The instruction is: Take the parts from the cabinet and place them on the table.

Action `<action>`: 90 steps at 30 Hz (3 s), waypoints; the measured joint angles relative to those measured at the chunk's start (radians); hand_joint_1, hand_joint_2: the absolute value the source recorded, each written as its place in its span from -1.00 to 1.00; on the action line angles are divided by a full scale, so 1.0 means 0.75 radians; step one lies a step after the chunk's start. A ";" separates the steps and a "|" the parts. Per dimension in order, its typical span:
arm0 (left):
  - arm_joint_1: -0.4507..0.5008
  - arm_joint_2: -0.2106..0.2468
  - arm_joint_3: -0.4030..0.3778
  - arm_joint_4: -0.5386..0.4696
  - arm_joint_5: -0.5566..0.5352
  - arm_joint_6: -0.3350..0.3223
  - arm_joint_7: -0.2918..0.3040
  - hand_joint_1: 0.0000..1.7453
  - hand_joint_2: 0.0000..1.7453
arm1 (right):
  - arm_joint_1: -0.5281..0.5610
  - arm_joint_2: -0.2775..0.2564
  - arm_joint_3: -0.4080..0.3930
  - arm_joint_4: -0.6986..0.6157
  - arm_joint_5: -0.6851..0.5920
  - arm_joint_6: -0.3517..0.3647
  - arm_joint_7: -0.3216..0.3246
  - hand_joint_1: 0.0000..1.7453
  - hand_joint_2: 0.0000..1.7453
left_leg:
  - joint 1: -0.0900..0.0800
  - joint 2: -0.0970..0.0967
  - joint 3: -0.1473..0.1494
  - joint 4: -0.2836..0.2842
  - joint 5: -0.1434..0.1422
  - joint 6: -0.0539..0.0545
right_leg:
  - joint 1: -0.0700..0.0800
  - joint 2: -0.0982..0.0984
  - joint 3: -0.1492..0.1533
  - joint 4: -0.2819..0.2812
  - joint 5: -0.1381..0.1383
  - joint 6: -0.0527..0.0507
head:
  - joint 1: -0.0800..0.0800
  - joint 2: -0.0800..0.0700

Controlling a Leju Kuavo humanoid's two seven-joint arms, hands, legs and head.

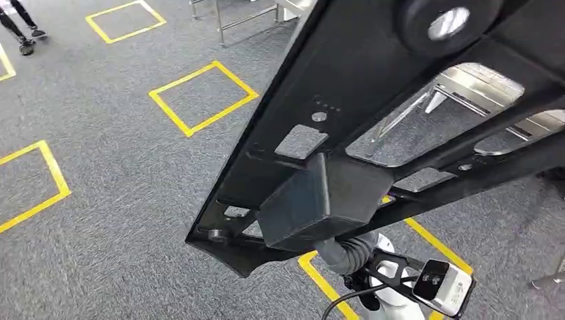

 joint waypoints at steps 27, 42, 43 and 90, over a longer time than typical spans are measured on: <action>-0.006 -0.023 -0.021 0.000 -0.002 -0.020 0.005 -1.00 1.00 | -0.024 -0.015 0.007 0.036 -0.028 -0.023 0.001 0.84 1.00 | 0.012 -0.034 -0.007 -0.010 0.014 0.024 | -0.033 0.034 -0.045 0.092 0.004 0.038 | 0.000 0.000; -0.001 -0.027 -0.022 0.000 0.000 -0.017 -0.023 -1.00 1.00 | -0.010 -0.019 0.023 0.035 -0.028 -0.028 -0.001 0.84 1.00 | 0.015 -0.145 -0.087 0.146 -0.009 -0.029 | -0.023 0.179 0.020 -0.014 0.015 -0.019 | 0.000 0.000; 0.000 -0.026 -0.022 0.000 0.000 -0.017 -0.024 -1.00 1.00 | -0.010 -0.019 0.023 0.035 -0.028 -0.028 -0.001 0.84 1.00 | 0.018 -0.193 -0.041 0.036 0.034 -0.023 | -0.024 0.193 0.019 -0.010 0.012 -0.015 | 0.000 0.000; 0.000 -0.014 -0.009 0.000 0.002 -0.036 -0.007 -1.00 1.00 | 0.012 -0.034 0.012 0.014 -0.032 -0.028 -0.001 0.84 1.00 | 0.007 -0.121 -0.006 -0.009 0.008 0.009 | -0.037 0.058 0.007 -0.009 0.013 0.043 | 0.000 0.000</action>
